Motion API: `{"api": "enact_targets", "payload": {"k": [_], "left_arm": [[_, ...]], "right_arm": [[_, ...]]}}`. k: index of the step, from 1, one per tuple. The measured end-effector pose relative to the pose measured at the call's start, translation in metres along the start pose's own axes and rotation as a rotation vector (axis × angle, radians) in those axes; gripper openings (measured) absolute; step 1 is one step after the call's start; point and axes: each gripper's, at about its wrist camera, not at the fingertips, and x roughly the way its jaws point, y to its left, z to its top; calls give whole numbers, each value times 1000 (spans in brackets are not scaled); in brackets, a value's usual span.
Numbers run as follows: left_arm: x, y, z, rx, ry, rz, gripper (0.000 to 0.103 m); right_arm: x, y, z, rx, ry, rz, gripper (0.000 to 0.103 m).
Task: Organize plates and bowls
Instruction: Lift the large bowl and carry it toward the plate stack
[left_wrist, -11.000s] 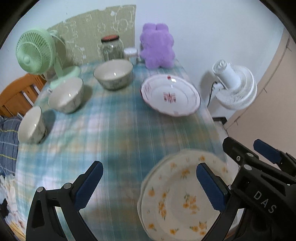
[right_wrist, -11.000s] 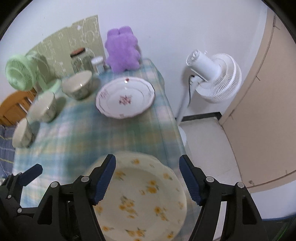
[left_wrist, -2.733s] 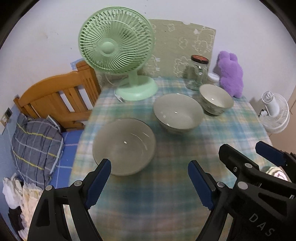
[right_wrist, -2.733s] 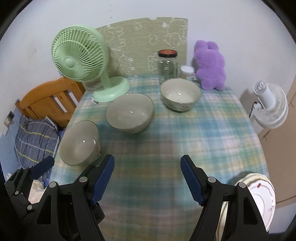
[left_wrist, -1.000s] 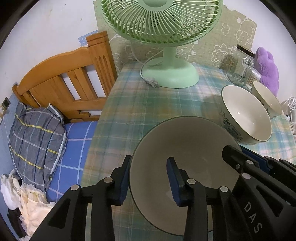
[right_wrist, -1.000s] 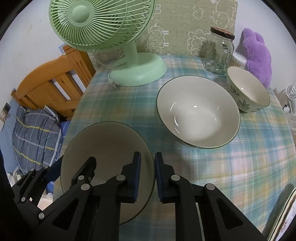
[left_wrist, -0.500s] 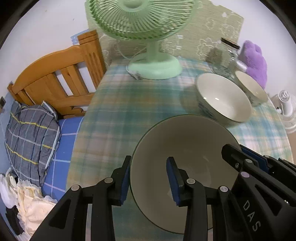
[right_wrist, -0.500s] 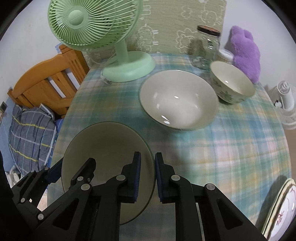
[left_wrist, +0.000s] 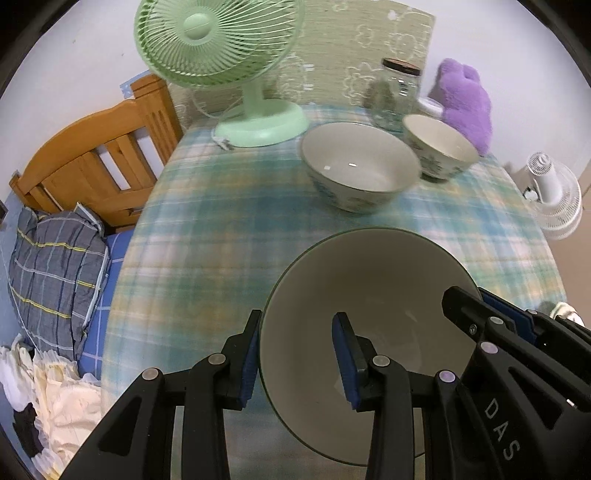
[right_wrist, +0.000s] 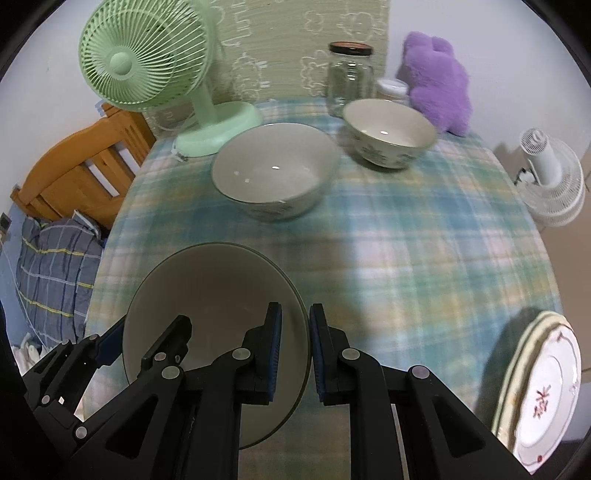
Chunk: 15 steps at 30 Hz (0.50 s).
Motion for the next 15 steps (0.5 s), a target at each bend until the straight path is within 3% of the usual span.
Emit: {"api": "enact_targets", "payload": {"k": [15], "left_arm": [[-27, -72, -43, 14, 46, -33, 37]], "right_arm": [[-43, -73, -46, 33, 32, -32, 19]]}}
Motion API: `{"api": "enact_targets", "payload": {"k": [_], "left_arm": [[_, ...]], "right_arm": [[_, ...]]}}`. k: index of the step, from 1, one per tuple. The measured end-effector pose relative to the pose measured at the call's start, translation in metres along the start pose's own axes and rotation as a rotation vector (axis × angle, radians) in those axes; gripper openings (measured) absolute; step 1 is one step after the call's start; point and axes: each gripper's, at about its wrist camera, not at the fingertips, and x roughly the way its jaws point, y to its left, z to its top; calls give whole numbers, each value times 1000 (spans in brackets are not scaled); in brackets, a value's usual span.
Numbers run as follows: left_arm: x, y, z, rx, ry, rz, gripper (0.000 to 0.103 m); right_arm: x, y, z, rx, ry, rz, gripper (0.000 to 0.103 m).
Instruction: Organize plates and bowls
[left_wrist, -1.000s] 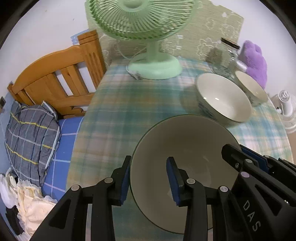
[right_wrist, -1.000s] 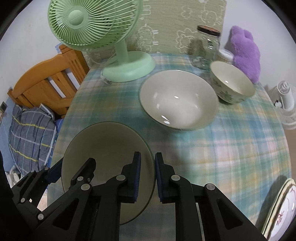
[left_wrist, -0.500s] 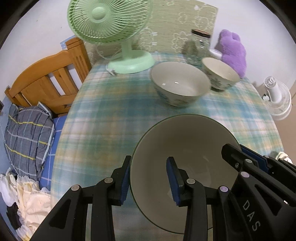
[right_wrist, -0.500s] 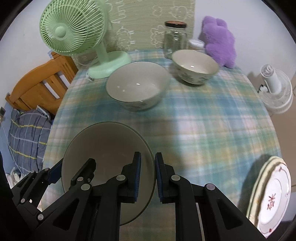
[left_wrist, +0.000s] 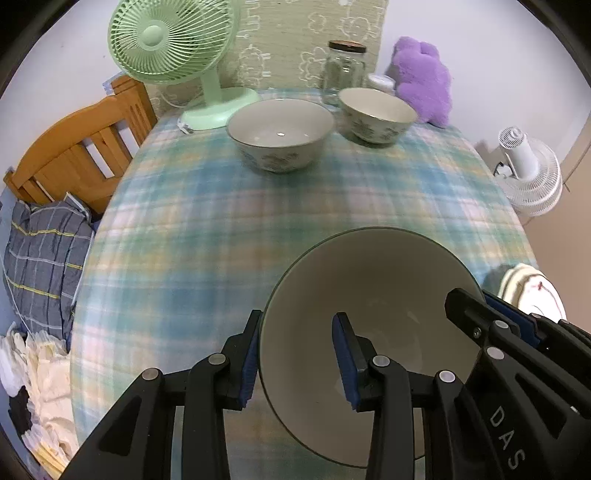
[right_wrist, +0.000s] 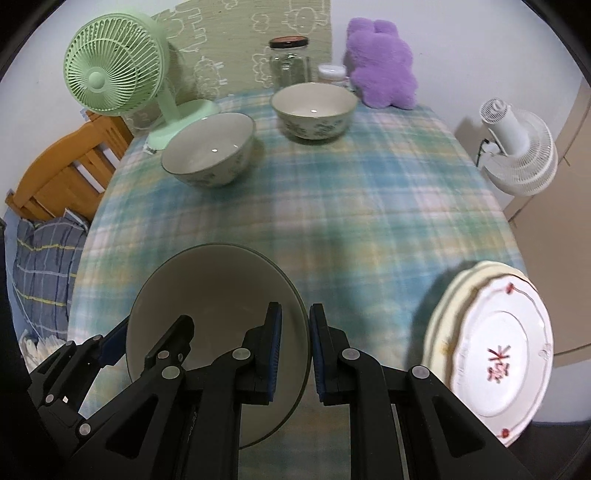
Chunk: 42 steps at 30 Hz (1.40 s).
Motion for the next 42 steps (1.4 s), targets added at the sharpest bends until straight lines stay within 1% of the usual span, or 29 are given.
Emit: {"api": "enact_targets", "payload": {"k": [6, 12, 21, 23, 24, 29, 31, 33, 34, 36, 38, 39, 40, 42], "left_arm": [[-6, -25, -16, 3, 7, -9, 37], [-6, -38, -32, -12, 18, -4, 37], [4, -44, -49, -48, 42, 28, 37], [3, -43, -49, -62, 28, 29, 37], [3, -43, -49, -63, 30, 30, 37], [2, -46, -49, -60, 37, 32, 36], [2, -48, -49, -56, 37, 34, 38], [2, -49, -50, -50, 40, 30, 46], [2, -50, -50, -48, 44, 24, 52], [1, -50, -52, -50, 44, 28, 57], [-1, -48, -52, -58, 42, 24, 66], [-2, -46, -52, -63, 42, 21, 72], [-3, -44, -52, -69, 42, 14, 77], [-7, -41, -50, -73, 34, 16, 80]], "right_arm": [[-11, -28, -16, 1, 6, -12, 19], [-13, -43, -31, -9, 17, -12, 19], [-1, -52, -45, -42, 43, 11, 19], [5, -52, -46, -40, 57, 18, 19], [4, -52, -45, -46, 44, 19, 19], [6, -53, -45, -51, 50, 23, 19], [6, -56, -46, -41, 52, 40, 21], [7, -57, -46, -40, 54, 46, 21], [7, -58, -46, -41, 56, 54, 23], [7, -59, -47, -43, 60, 59, 24], [4, -60, -48, -43, 53, 45, 29], [2, -61, -48, -46, 46, 29, 31], [0, -62, -47, -49, 41, 1, 37], [-4, -64, -45, -43, 34, -4, 41]]}}
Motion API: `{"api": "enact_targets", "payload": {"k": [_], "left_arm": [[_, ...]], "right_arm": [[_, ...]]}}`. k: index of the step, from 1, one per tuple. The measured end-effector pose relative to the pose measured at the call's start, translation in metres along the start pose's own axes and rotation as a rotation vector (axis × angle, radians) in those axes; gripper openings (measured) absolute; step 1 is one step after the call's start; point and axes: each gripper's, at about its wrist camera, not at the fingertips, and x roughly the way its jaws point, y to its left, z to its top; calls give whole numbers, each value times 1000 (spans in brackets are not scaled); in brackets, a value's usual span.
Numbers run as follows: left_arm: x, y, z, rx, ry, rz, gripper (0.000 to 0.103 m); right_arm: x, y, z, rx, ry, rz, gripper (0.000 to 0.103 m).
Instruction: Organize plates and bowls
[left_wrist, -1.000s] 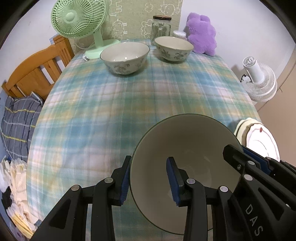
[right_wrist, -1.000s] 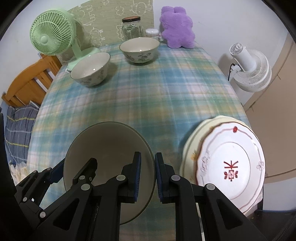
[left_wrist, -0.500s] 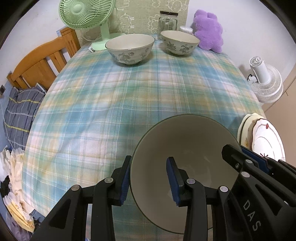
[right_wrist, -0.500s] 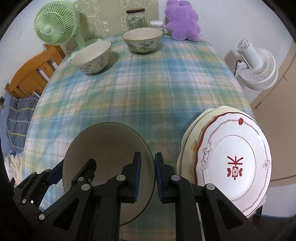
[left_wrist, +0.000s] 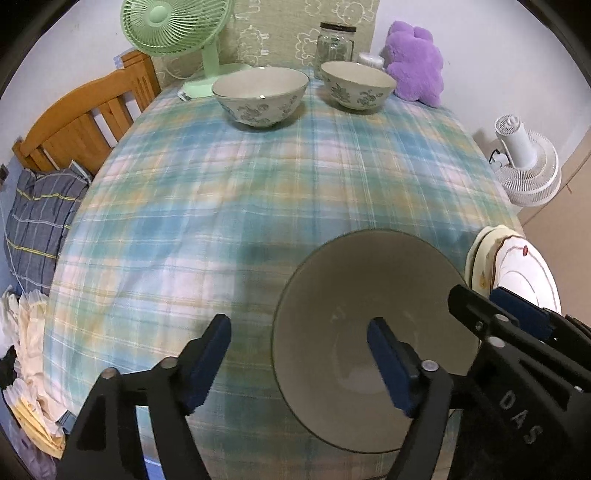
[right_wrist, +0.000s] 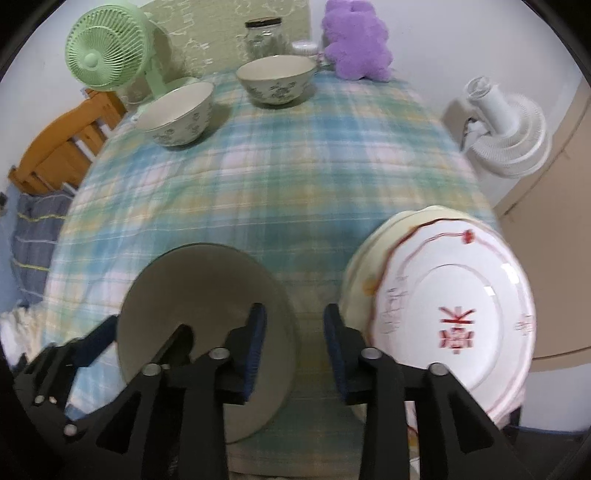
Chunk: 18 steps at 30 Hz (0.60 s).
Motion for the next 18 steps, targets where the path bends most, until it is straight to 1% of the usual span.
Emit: {"api": "enact_targets", "payload": {"k": [2, 5, 7, 9, 10, 11, 16, 18], "left_arm": [[-6, 1, 3, 4, -13, 1, 82], [-13, 4, 9, 5, -24, 0, 84], [-19, 5, 13, 10, -31, -3, 88], [-26, 5, 18, 18, -54, -7, 89], [-31, 4, 22, 23, -69, -5, 90], [-34, 4, 25, 27, -81, -3, 90], [-47, 10, 44, 6, -124, 2, 91], [-50, 13, 54, 0, -146, 18, 91]], "right_arm": [[-4, -2, 2, 7, -2, 5, 47], [-13, 0, 7, 1, -18, -4, 51], [-18, 1, 10, 0, -26, -5, 54], [-23, 3, 15, -3, -35, 8, 62], [-27, 5, 18, -10, -47, 18, 68], [-31, 7, 20, -19, -63, 24, 70], [-47, 19, 39, -47, -111, 35, 72], [-52, 24, 47, -60, -137, 42, 72]]}}
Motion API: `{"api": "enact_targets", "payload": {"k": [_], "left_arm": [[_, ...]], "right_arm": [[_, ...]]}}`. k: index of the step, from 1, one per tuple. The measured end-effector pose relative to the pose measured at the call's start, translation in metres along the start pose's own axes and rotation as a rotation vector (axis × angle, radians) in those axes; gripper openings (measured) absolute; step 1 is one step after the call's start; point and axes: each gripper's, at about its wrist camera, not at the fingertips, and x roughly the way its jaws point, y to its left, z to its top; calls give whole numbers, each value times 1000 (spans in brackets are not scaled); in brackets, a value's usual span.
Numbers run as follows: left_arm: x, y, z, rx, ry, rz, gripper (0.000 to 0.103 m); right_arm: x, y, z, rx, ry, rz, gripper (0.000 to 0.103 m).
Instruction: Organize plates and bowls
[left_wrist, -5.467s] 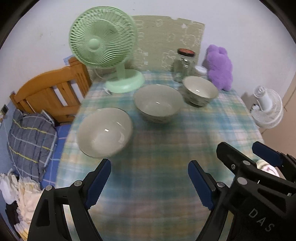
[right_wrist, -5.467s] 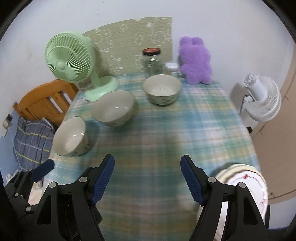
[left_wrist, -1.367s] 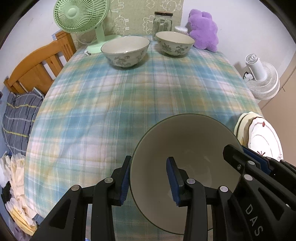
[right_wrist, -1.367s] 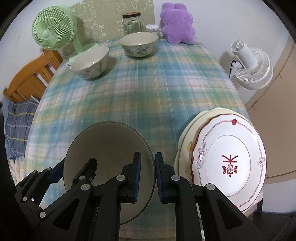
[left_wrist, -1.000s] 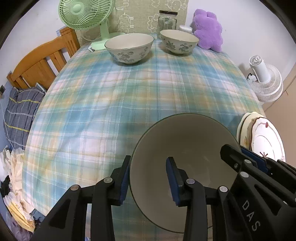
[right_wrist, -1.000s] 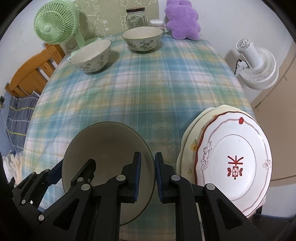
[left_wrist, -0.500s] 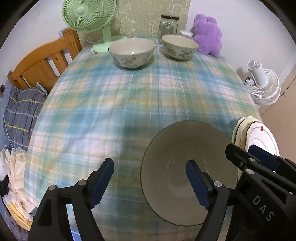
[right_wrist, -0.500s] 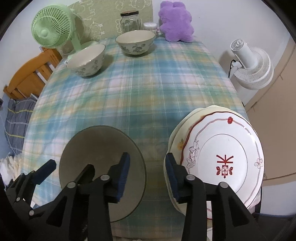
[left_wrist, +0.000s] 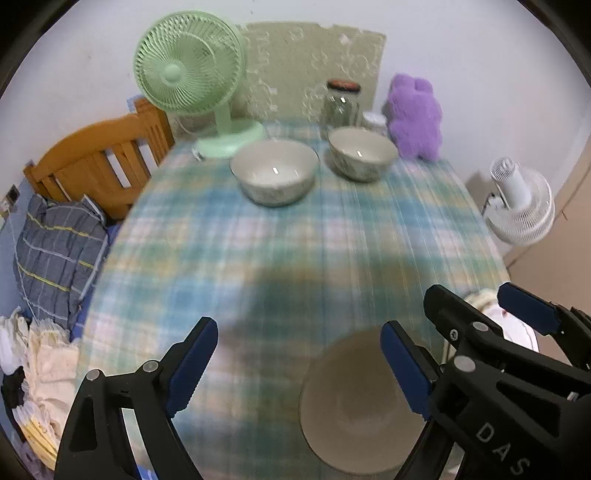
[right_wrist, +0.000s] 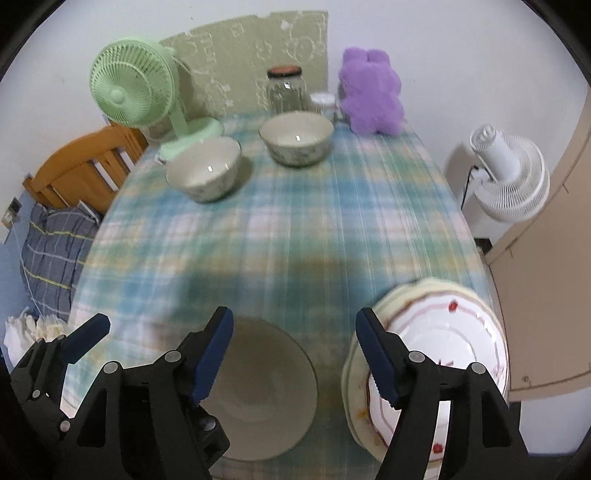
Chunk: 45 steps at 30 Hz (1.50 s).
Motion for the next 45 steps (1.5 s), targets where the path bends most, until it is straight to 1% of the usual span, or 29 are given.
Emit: {"api": "enact_targets", "payload": {"k": [2, 11, 14, 17, 22, 27, 31, 35, 38, 42, 45], "left_arm": [[1, 4, 12, -6, -11, 16, 90], [7, 23, 62, -42, -44, 60, 89], [13, 27, 75, -39, -61, 58, 89], [23, 29, 90, -30, -73, 90, 89], [44, 34, 113, -36, -76, 95, 88], [68, 38, 132, -31, -94, 85, 88], [87, 37, 146, -14, -104, 109, 88], [112, 42, 159, -4, -85, 100, 87], [127, 48, 163, -30, -85, 92, 85], [146, 53, 164, -25, -79, 122, 82], [159, 56, 164, -27, -63, 123, 76]], "right_arm": [[-3, 6, 11, -18, -29, -2, 72], [5, 24, 63, -29, -53, 18, 72], [10, 33, 79, -39, -64, 17, 72], [18, 39, 94, -51, -74, 13, 72], [41, 43, 119, -31, -85, 29, 72], [62, 46, 136, -21, -106, 32, 72], [83, 49, 150, -12, -120, 43, 72], [109, 54, 164, -22, -111, 37, 72], [127, 57, 173, -24, -101, 38, 72], [147, 62, 177, -25, -98, 17, 72], [163, 65, 180, -30, -83, 13, 72]]}}
